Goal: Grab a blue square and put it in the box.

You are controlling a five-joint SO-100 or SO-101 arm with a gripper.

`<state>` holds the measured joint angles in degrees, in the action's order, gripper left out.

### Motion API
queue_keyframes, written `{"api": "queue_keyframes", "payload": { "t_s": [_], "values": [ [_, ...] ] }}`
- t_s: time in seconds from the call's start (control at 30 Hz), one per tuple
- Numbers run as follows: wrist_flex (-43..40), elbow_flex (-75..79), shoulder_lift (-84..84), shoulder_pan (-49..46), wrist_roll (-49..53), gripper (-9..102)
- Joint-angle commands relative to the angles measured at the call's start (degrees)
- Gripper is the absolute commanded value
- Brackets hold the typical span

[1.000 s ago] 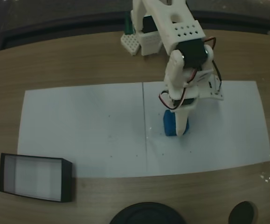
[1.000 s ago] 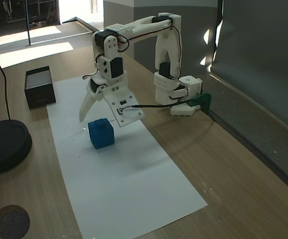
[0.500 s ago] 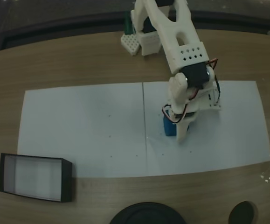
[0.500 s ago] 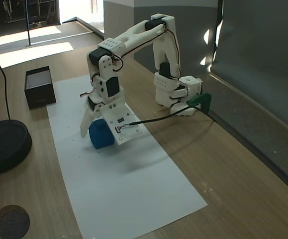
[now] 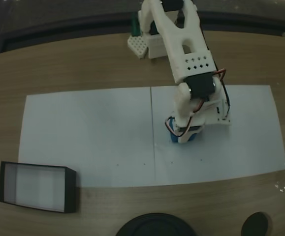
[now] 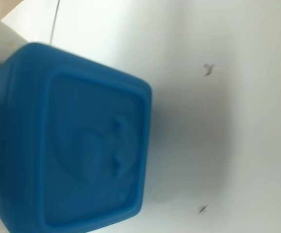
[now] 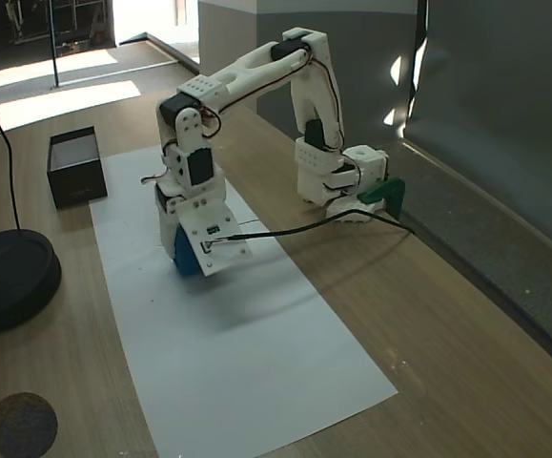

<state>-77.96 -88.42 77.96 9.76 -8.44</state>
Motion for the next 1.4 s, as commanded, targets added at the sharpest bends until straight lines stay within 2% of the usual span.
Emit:
{"api": "queue_keyframes", "payload": {
  "t_s": [0.0,0.13,0.23,0.4,0.53,0.7,1.2,1.37],
  "values": [
    [-3.34,10.55,3.69,-5.01,1.85,13],
    [-8.53,25.58,8.61,-16.17,5.54,13],
    [-8.09,36.91,10.72,-26.46,7.91,13],
    [1.41,48.16,9.32,-41.75,8.79,13],
    [12.30,49.48,4.57,-48.60,8.79,13],
    [20.65,49.57,-3.96,-49.57,8.79,13],
    [29.00,49.66,-21.53,-46.76,8.79,13],
    [29.36,49.66,-23.47,-46.76,8.79,13]
  ]
}}
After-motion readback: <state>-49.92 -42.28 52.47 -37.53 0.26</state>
